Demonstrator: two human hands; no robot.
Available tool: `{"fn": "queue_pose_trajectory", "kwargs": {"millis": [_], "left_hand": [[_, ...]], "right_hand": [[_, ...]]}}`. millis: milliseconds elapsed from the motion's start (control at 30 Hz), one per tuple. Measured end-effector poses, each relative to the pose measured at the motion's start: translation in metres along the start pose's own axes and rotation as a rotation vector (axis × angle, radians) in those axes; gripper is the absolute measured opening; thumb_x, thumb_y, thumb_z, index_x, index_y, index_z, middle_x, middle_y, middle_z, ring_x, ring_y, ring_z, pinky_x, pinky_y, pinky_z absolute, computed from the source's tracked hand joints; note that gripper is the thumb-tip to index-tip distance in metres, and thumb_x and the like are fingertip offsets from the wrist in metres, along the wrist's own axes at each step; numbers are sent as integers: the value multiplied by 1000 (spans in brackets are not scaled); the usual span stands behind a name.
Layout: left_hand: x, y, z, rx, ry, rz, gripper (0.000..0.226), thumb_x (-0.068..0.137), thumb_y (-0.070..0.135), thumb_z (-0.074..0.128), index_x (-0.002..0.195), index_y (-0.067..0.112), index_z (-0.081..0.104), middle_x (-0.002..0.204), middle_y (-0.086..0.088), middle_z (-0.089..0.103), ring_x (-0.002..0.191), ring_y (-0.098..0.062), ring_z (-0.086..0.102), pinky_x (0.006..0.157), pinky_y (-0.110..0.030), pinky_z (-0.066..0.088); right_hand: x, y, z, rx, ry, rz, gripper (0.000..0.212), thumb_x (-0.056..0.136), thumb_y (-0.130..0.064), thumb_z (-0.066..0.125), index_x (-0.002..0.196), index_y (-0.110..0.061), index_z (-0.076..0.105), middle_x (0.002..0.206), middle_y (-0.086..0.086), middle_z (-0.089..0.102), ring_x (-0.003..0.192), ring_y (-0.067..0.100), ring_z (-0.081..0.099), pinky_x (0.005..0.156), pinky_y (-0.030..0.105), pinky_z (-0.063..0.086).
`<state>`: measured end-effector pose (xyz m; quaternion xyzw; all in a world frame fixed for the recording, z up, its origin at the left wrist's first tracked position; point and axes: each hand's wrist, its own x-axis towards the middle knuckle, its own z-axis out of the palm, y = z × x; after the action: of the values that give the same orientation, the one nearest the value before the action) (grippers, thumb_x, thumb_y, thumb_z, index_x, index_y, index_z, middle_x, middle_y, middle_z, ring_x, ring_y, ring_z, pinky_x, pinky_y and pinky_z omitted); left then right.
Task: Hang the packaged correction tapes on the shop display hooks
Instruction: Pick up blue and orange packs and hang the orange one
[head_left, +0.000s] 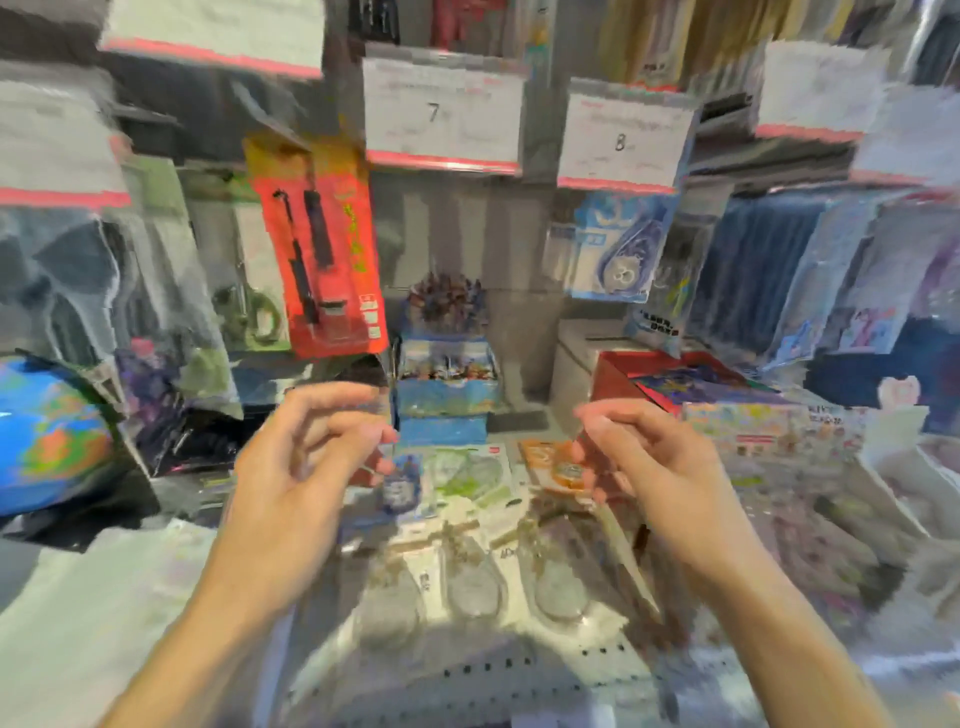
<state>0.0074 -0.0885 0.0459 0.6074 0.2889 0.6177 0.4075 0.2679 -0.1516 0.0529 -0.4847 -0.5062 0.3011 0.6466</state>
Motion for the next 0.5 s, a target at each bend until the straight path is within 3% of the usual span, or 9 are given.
{"fn": "queue_pose_trajectory", "kwargs": {"millis": [233,367,500], "left_hand": [[15,-23,-48,144,-95,-174,21,96,5,68,104,24,64,73,6,72,64,-11,65,69,-29,55],[28,-47,-50,345,-221,-287,28,98,13,64,121,27,57,90,5,71,73,-15,72,78,-35,58],[44,-75,-33,602,-420,-336,46,100,24,60,141,31,43,108,10,64,82,-8,67,91,-38,55]], "right_hand": [[14,30,53,-191,33,32,9,100,-22,68,97,-18,76,73,0,76,58,9,63,54,17,50],[30,53,62,-371,-8,83,9,99,-30,67,97,-26,75,81,-4,79,64,4,70,60,15,55],[51,82,63,-518,-78,122,11,100,-25,64,95,-27,74,81,-1,78,66,11,69,66,32,59]]}}
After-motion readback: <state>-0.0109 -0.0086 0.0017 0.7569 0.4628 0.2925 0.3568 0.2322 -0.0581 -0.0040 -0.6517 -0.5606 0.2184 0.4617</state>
